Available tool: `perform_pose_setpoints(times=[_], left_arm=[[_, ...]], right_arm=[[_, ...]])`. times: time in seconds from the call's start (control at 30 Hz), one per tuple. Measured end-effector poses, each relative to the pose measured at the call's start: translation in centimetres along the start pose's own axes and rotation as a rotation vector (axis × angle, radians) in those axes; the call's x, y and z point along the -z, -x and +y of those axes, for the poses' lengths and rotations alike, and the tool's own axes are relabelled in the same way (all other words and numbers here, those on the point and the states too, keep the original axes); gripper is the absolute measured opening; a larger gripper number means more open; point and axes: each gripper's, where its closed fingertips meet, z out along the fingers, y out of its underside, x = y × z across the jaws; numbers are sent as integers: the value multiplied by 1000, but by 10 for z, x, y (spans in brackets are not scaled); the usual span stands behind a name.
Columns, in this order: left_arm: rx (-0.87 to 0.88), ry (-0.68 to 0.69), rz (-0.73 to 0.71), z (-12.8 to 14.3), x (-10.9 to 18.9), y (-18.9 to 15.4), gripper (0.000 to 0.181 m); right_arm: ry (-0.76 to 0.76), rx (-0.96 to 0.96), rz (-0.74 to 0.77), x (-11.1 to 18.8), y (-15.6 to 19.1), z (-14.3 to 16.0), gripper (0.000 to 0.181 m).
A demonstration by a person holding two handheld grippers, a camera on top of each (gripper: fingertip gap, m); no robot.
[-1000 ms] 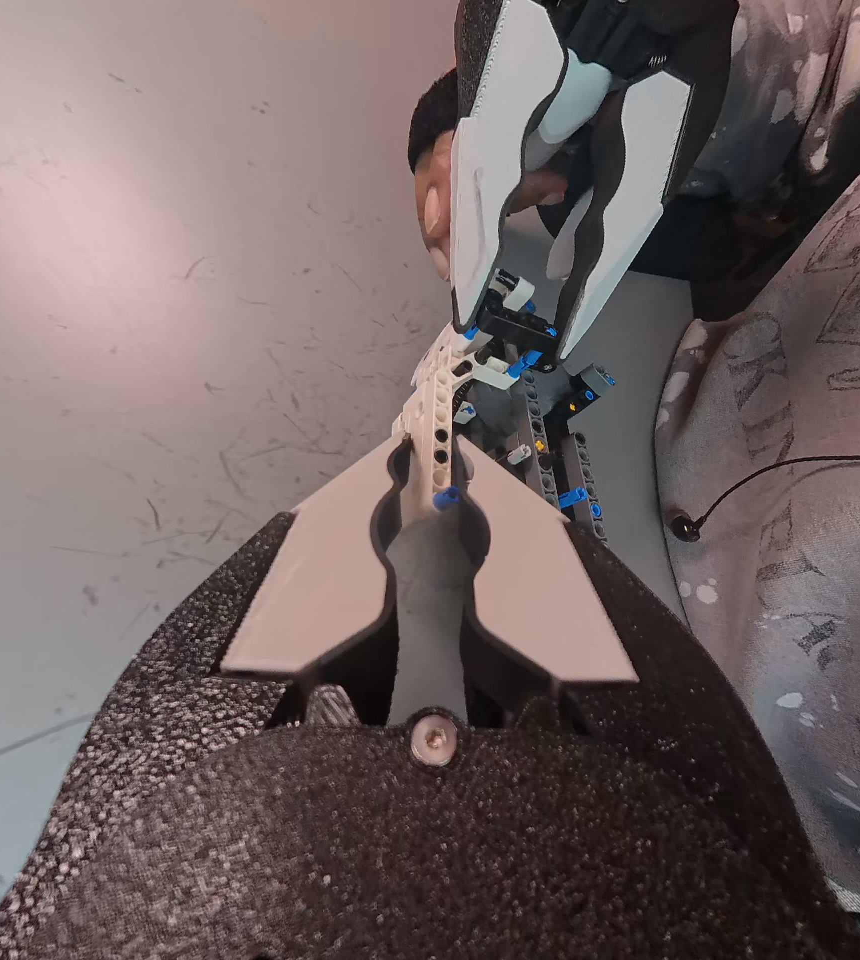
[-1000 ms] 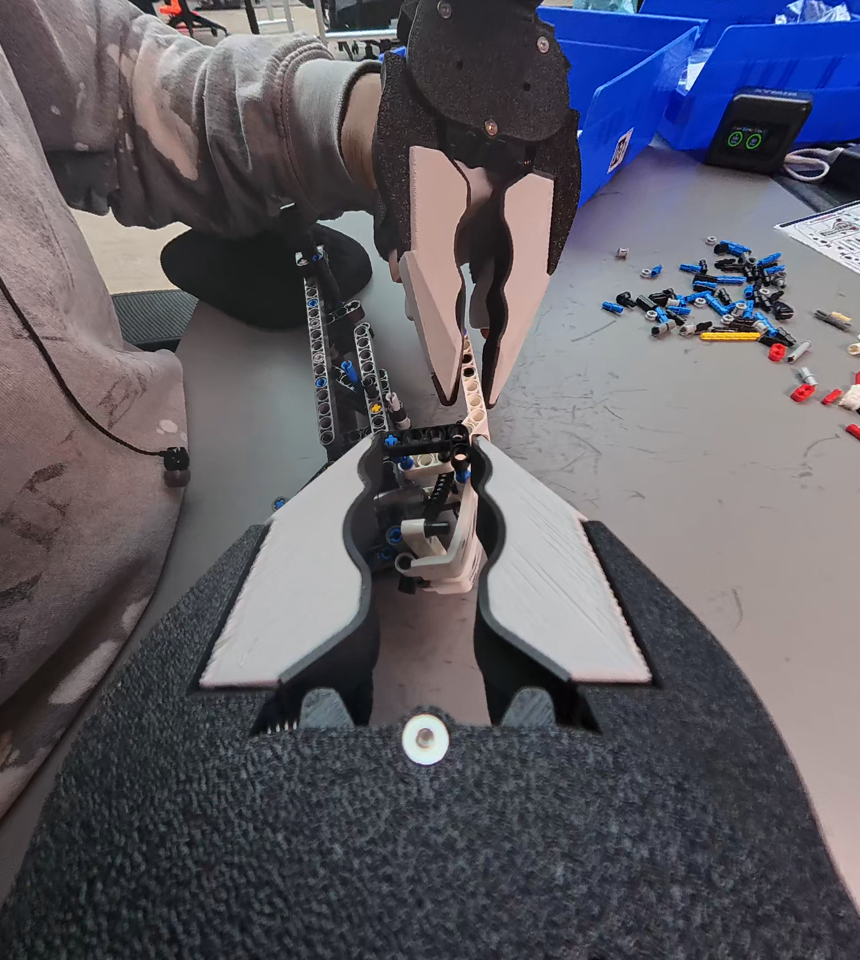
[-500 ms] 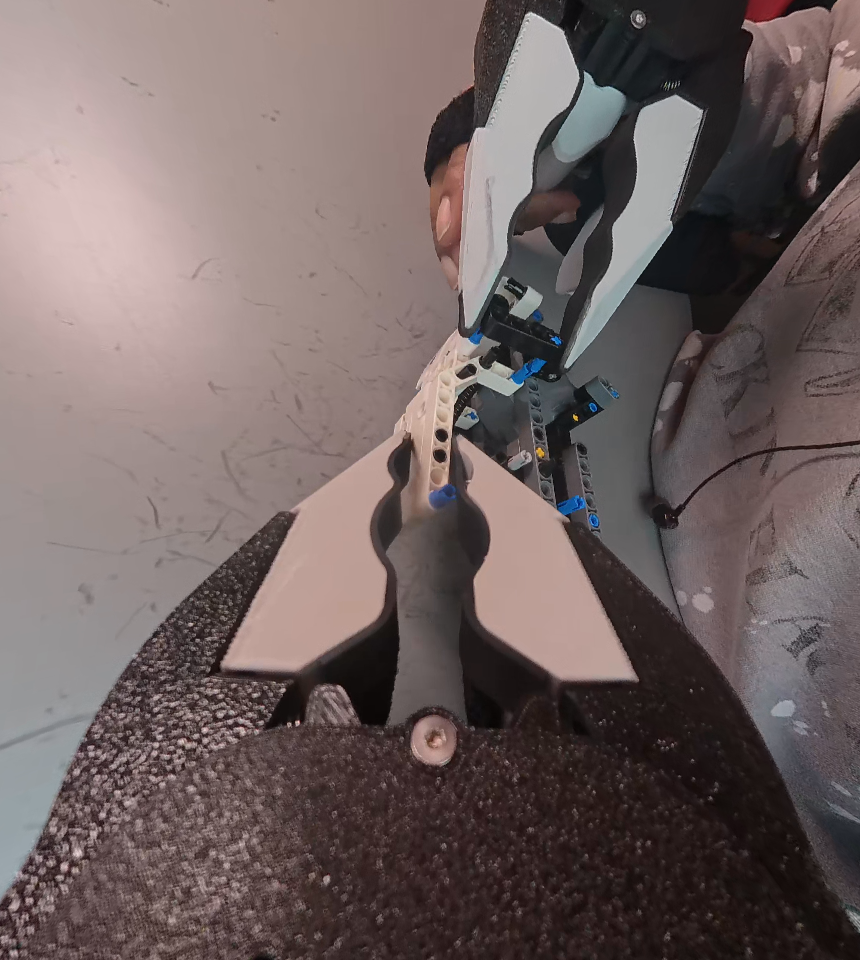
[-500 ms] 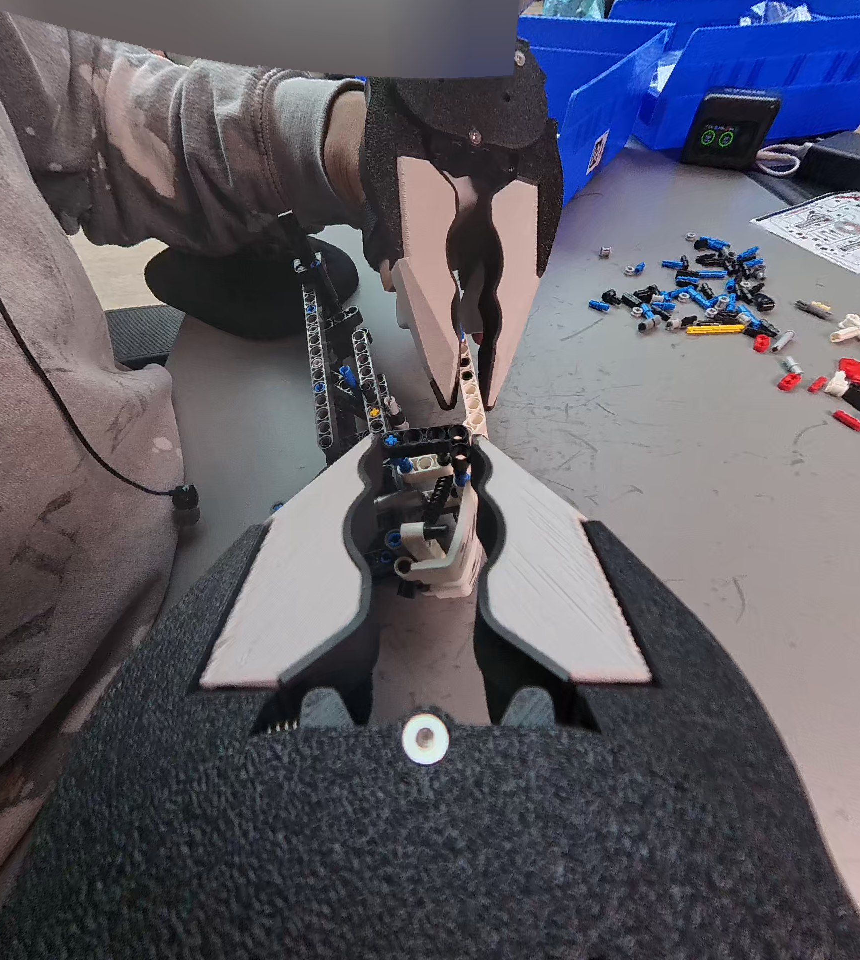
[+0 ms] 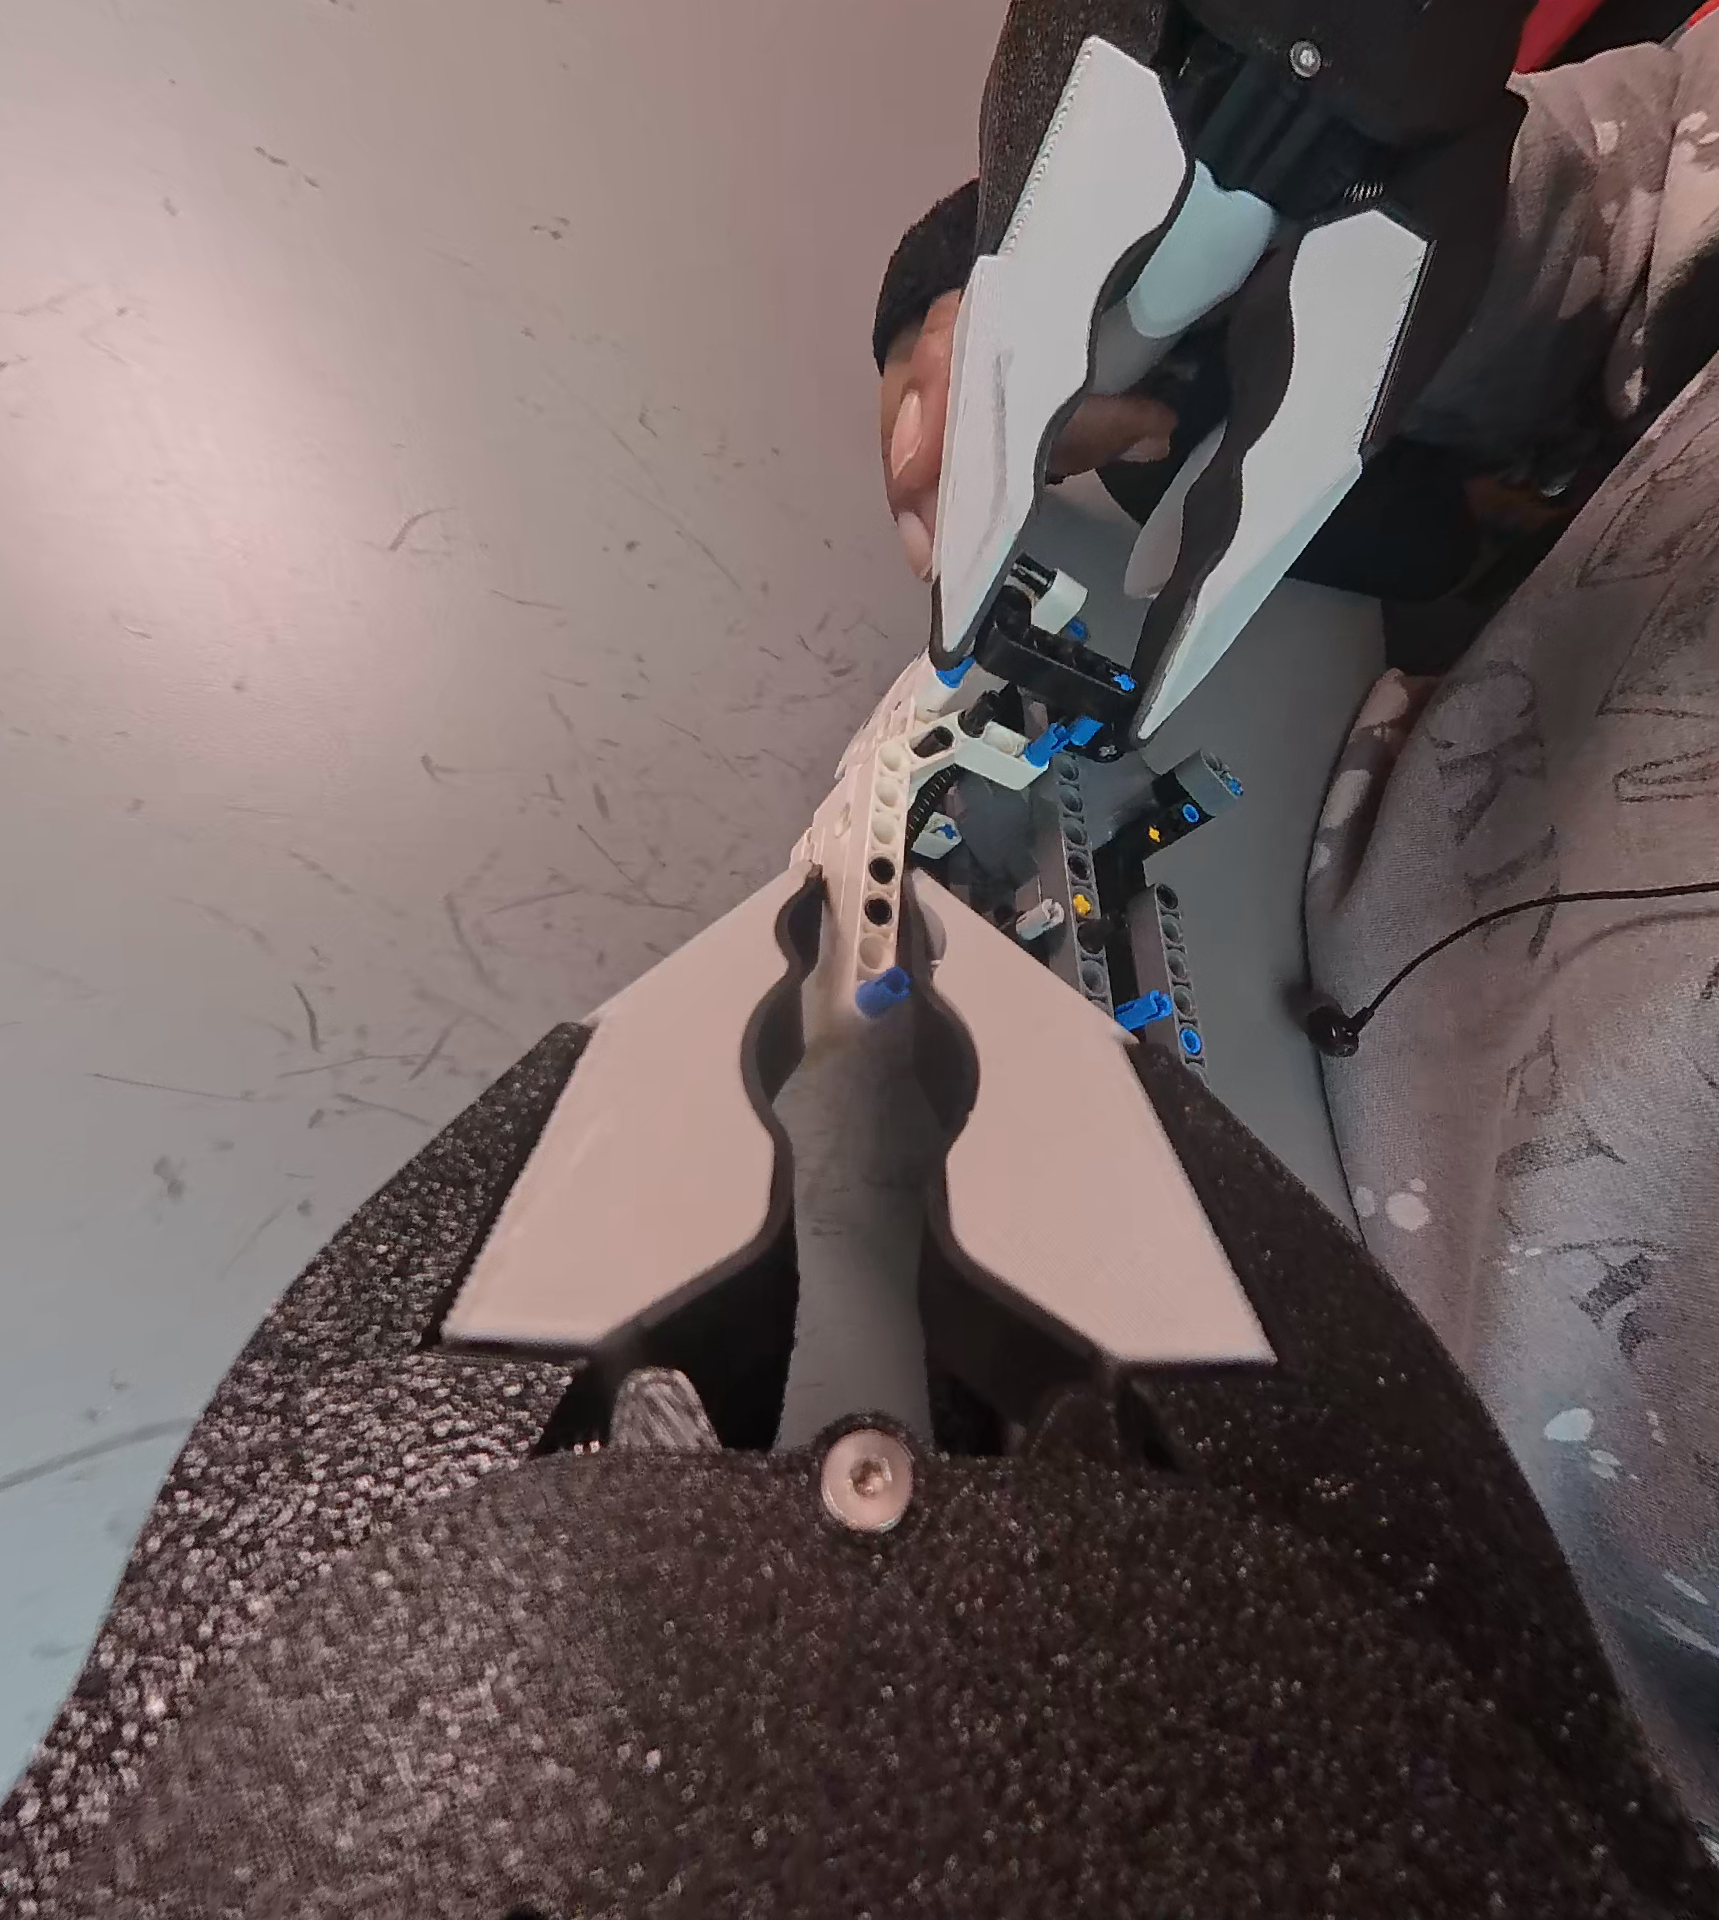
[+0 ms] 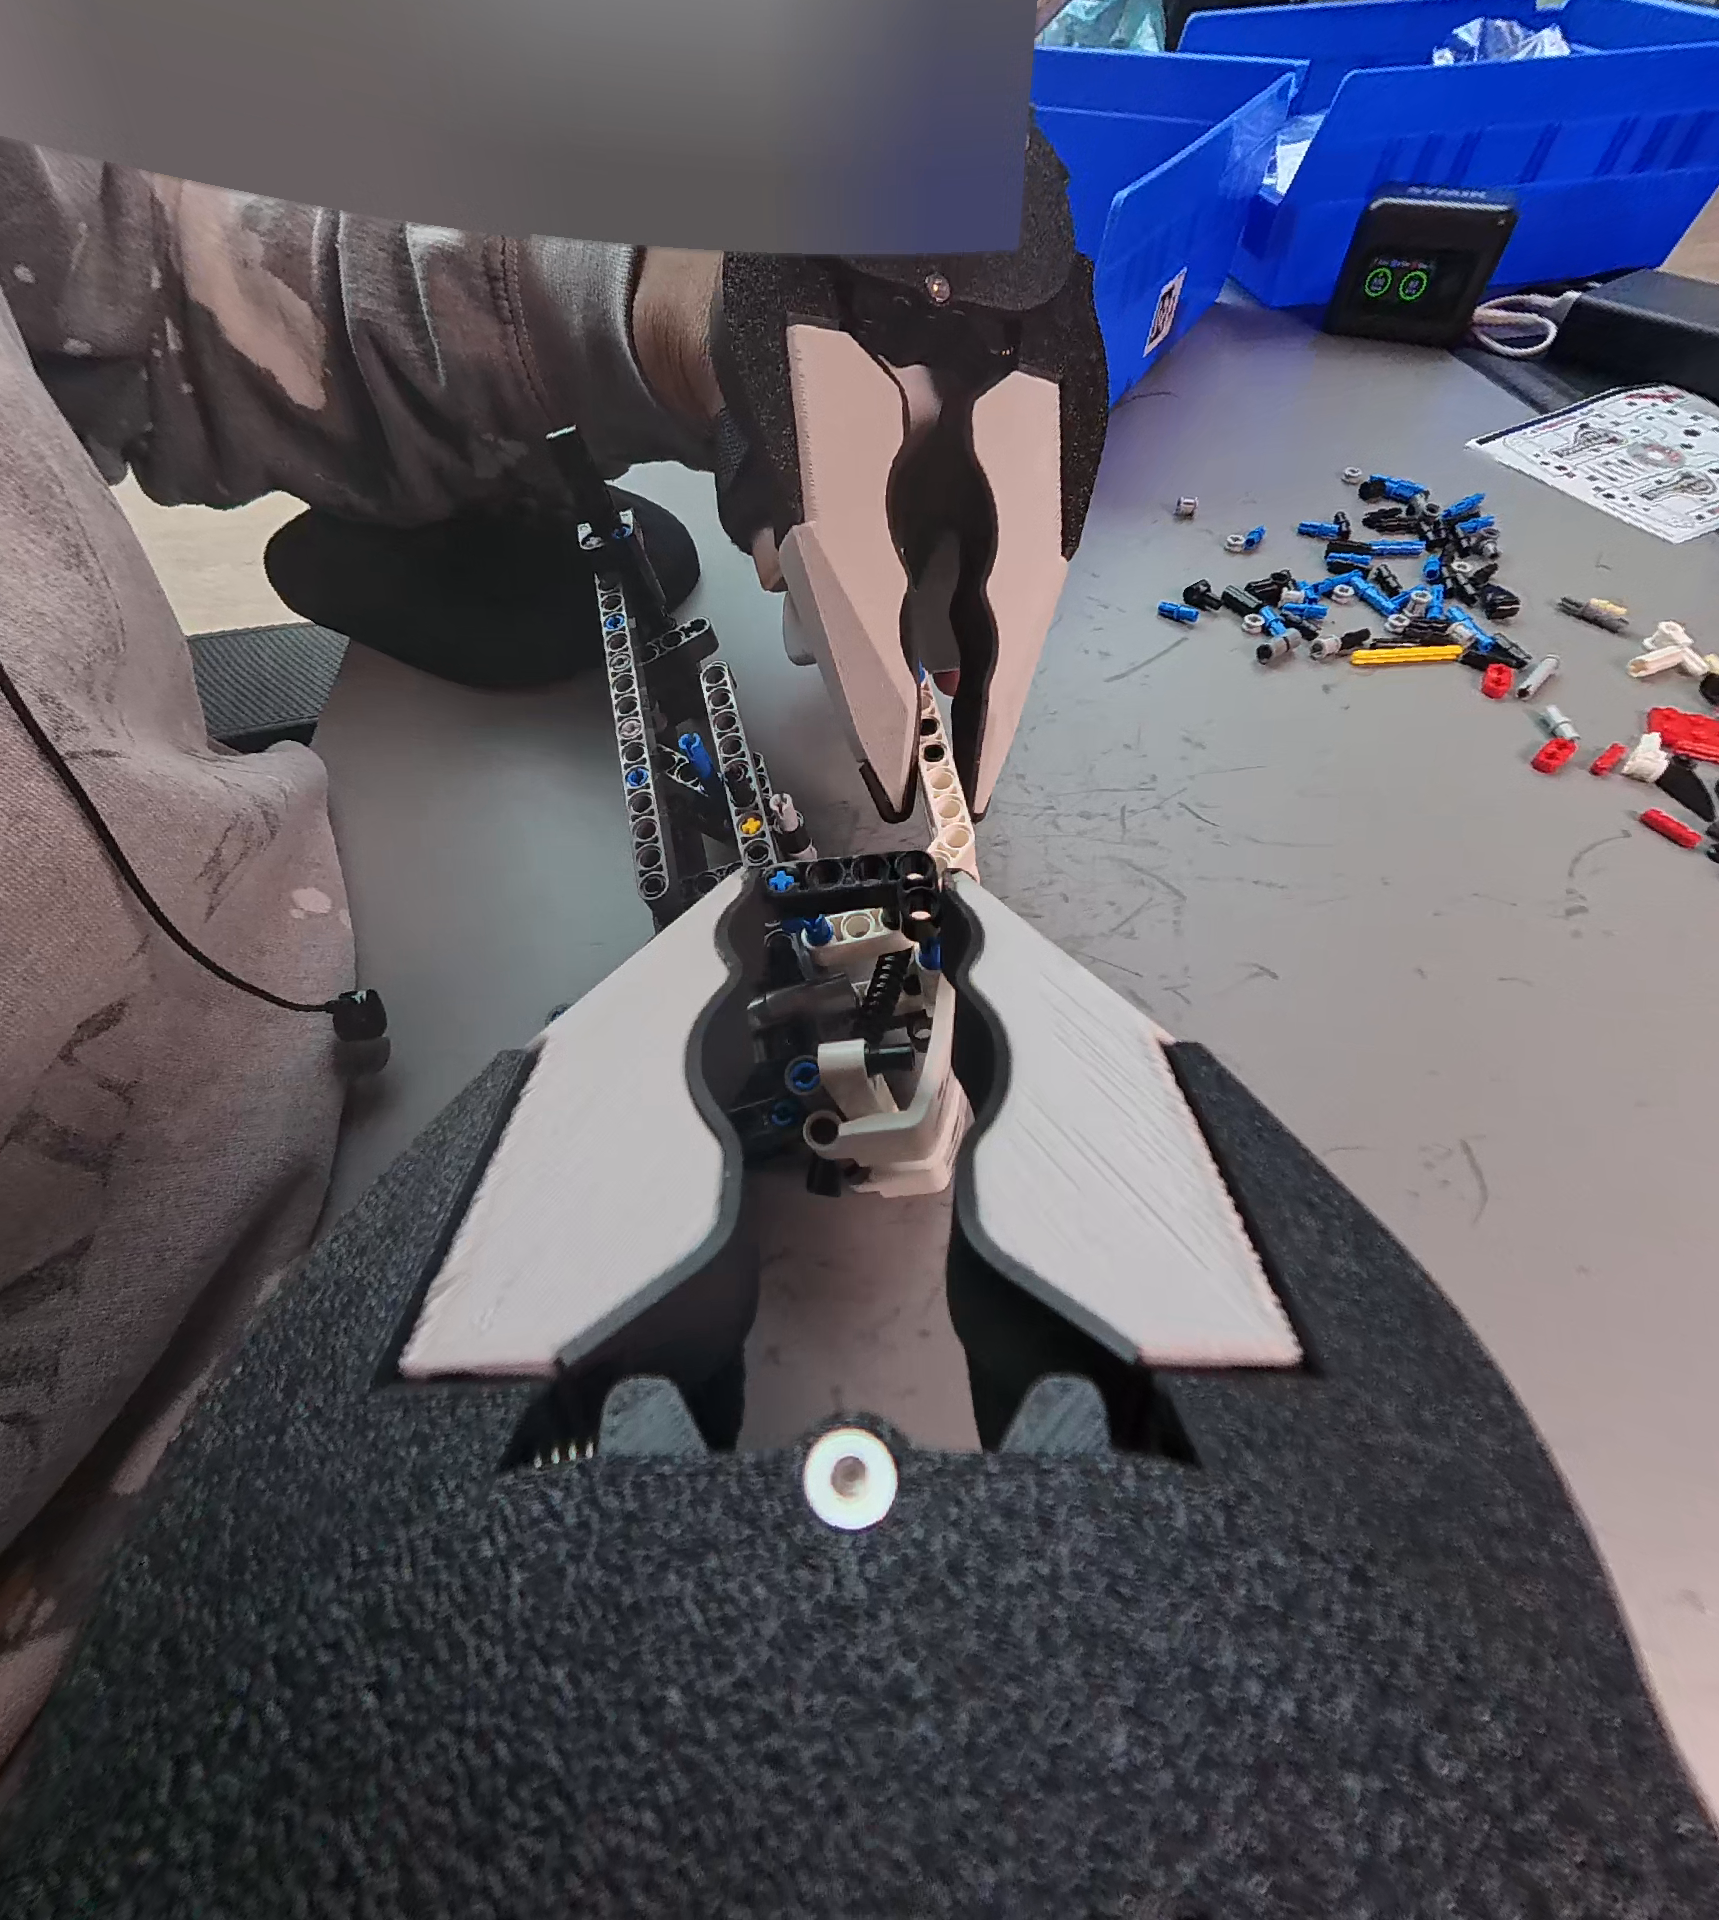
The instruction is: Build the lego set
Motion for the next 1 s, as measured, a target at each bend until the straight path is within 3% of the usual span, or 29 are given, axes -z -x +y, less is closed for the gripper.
perform_pose_setpoints(times=[1.0], left_arm=[[-1,0,6,0,0,-1,13]], right_arm=[[-29,-32,-21,0,0,-2,33]])
